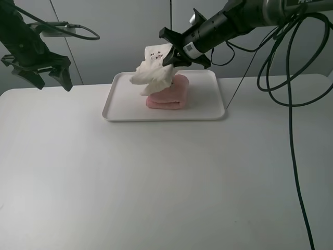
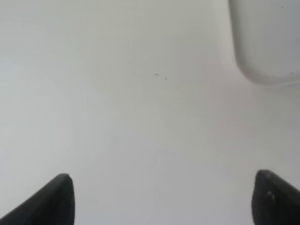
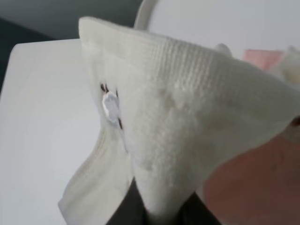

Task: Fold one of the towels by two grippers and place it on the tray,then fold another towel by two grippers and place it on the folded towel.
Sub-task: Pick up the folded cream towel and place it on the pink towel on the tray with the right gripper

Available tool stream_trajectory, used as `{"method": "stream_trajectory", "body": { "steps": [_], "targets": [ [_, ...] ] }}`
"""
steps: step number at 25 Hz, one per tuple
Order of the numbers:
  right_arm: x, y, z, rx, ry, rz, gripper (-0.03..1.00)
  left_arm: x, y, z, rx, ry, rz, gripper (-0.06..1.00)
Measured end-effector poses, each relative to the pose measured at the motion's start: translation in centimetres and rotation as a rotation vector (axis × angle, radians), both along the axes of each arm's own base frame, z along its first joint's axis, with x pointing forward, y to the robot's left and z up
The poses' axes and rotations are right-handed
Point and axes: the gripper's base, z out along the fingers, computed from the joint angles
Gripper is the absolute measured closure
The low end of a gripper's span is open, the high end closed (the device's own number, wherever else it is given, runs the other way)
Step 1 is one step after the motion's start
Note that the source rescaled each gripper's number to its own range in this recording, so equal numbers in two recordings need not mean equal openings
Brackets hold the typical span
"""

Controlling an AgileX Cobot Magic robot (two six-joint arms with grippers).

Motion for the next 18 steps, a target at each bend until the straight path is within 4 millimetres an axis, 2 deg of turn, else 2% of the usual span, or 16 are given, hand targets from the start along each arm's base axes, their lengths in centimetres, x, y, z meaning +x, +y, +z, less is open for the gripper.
{"method": "stream_trajectory", "body": {
  "steps": [7,12,14,16,18],
  "targets": [
    [0.8,-0.3,-3.5,-0.049,0.038,-0.050,0.90,-0.1,-0.1,0.0,-0.006,0.007,0.001,-0.03],
    [0.9,-0.5,-4.2,-0.088,0.024,-0.047,0.88,-0.1,-0.1,0.0,-0.007,0.009,0.001,-0.03],
    [1.0,-0.6,-4.2,-0.092,0.016,-0.052,0.74,-0.1,-0.1,0.0,-0.008,0.009,0.002,-0.03],
    [1.0,-0.6,-4.2,-0.096,0.013,-0.051,0.52,-0.1,-0.1,0.0,-0.008,0.009,0.002,-0.03],
    [1.0,-0.6,-4.4,-0.105,0.015,-0.046,0.26,-0.1,-0.1,0.0,-0.008,0.009,0.002,-0.03]
  ]
}}
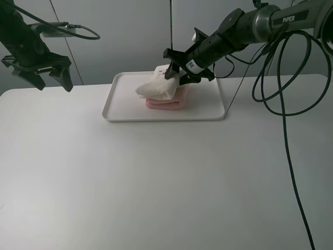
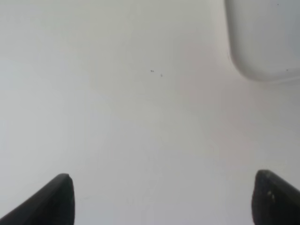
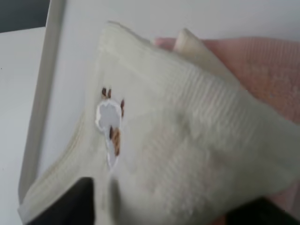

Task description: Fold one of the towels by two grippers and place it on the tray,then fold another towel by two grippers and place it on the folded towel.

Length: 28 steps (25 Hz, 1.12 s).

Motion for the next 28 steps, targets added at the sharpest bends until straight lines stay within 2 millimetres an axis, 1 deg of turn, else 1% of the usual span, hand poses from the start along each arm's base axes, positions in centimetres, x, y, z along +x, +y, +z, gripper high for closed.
{"method": "stream_trajectory", "body": {
  "steps": [2,3,4,7,11,14,16,18,20,21,22,23,24,25,26,28],
  "targets": [
    [-0.1,-0.1,0.4,-0.017,-0.012,0.013,0.05,0.0,0.0,0.0,-0.001,0.002,0.000,-0.03],
    [-0.1,-0.2,0.8,-0.026,-0.024,0.021,0.00,0.0,0.0,0.0,-0.001,0.004,0.000,-0.03],
    [-0.2,-0.3,1.3,-0.041,-0.037,0.033,-0.02,0.0,0.0,0.0,-0.001,0.004,0.000,-0.03],
    [-0.5,-0.8,4.1,-0.109,-0.104,0.059,-0.03,-0.1,0.0,0.0,-0.001,0.007,0.000,-0.03],
    [-1.3,-2.5,8.3,-0.292,-0.201,0.085,-0.03,-0.1,0.0,0.0,-0.002,0.010,0.000,-0.03],
    [-2.4,-4.0,11.5,-0.422,-0.231,0.082,-0.03,-0.1,0.0,0.0,-0.003,0.011,0.000,-0.03],
    [-3.2,-4.9,13.2,-0.497,-0.223,0.070,-0.03,-0.2,0.0,0.3,-0.003,0.006,0.000,-0.03],
    [-4.3,-5.7,14.8,-0.530,-0.234,0.038,-0.03,-0.6,0.0,0.7,-0.004,-0.018,0.002,0.01],
    [-5.9,-6.5,15.4,-0.548,-0.244,0.024,-0.03,-1.7,0.3,1.4,-0.007,-0.056,0.012,0.12],
    [-6.9,-6.9,16.1,-0.552,-0.261,0.019,-0.03,-2.4,0.6,2.0,-0.007,-0.075,0.018,0.16],
    [-8.1,-7.3,16.1,-0.554,-0.257,0.019,-0.03,-3.3,0.9,2.0,-0.006,-0.079,0.027,0.19],
    [-9.5,-7.7,16.4,-0.556,-0.256,0.021,-0.03,-4.5,1.3,2.3,-0.005,-0.087,0.037,0.21],
    [-11.0,-8.3,16.7,-0.560,-0.254,0.022,-0.03,-5.7,1.5,2.8,-0.003,-0.106,0.041,0.21],
    [-12.5,-8.8,17.3,-0.565,-0.264,0.023,-0.03,-7.0,1.8,2.7,0.004,-0.108,0.048,0.20],
    [-14.0,-9.4,17.2,-0.576,-0.256,0.028,-0.03,-8.5,2.0,2.8,0.012,-0.128,0.055,0.17],
    [-17.3,-10.5,18.1,-0.581,-0.262,0.026,-0.03,-11.4,2.3,3.7,0.012,-0.191,0.075,0.10]
  ]
}}
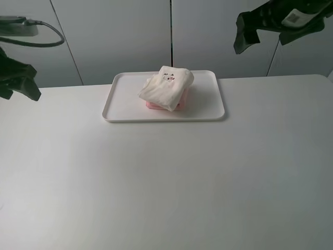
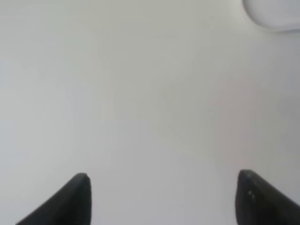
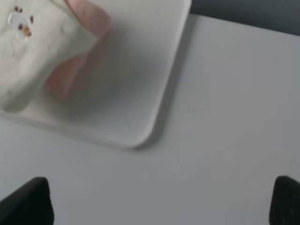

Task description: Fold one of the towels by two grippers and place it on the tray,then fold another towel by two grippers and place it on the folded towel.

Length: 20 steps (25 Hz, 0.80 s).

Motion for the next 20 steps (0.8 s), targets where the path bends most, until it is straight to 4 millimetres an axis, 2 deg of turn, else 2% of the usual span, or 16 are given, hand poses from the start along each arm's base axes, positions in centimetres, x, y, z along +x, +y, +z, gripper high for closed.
{"method": "stream_trajectory", "body": {
  "steps": [4,10,15,20],
  "targets": [
    [-6.2,-2.2,1.0,-0.015,-0.024,-0.002,-0.03,-5.6,0.0,1.3,-0.008,-0.096,0.024,-0.02],
    [-13.7,-4.8,0.3,0.003,-0.054,-0.020,-0.03,-12.4,0.4,2.5,0.021,-0.177,0.054,-0.04],
    [-18.9,-6.5,-1.1,0.009,-0.069,-0.031,-0.03,-17.4,0.4,4.4,0.010,-0.288,0.069,-0.04],
    [-22.7,-7.7,-1.8,0.047,-0.157,-0.031,-0.03,-22.4,0.4,6.3,-0.007,-0.466,0.084,-0.05]
  ]
}}
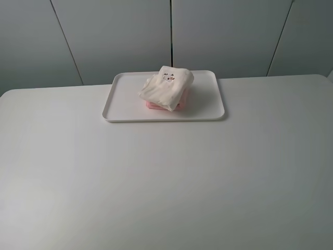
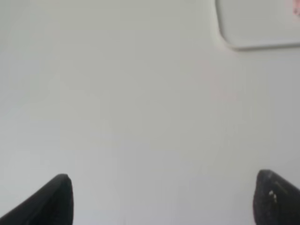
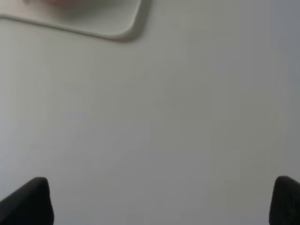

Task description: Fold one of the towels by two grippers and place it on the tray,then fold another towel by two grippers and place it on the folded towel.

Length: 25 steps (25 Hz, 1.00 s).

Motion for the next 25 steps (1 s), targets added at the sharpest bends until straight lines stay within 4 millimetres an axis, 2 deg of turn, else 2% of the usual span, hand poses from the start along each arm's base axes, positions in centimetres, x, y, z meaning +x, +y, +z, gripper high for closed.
{"method": "stream_trajectory", "body": {
  "steps": [7,12,16,20,25],
  "targets": [
    [-3.5,-0.8,-1.5,0.071,-0.103,0.021,-0.03,-5.3,0.0,0.0,-0.018,-0.092,0.014,-0.05],
    [-4.9,-1.2,-1.2,0.094,-0.195,0.028,-0.03,-7.6,0.0,-0.4,-0.028,-0.151,0.020,-0.05],
    [-5.3,-1.4,-1.6,0.044,-0.189,0.068,-0.03,-9.2,0.0,-0.5,-0.028,-0.215,0.019,-0.05],
    [-5.5,-1.2,-2.2,0.026,-0.159,0.113,-0.03,-10.1,0.0,-1.7,-0.029,-0.244,0.019,-0.05],
    [-5.6,-1.1,-2.3,0.026,-0.159,0.127,-0.03,-9.2,0.0,-4.9,-0.049,-0.150,0.036,-0.05]
  ]
}}
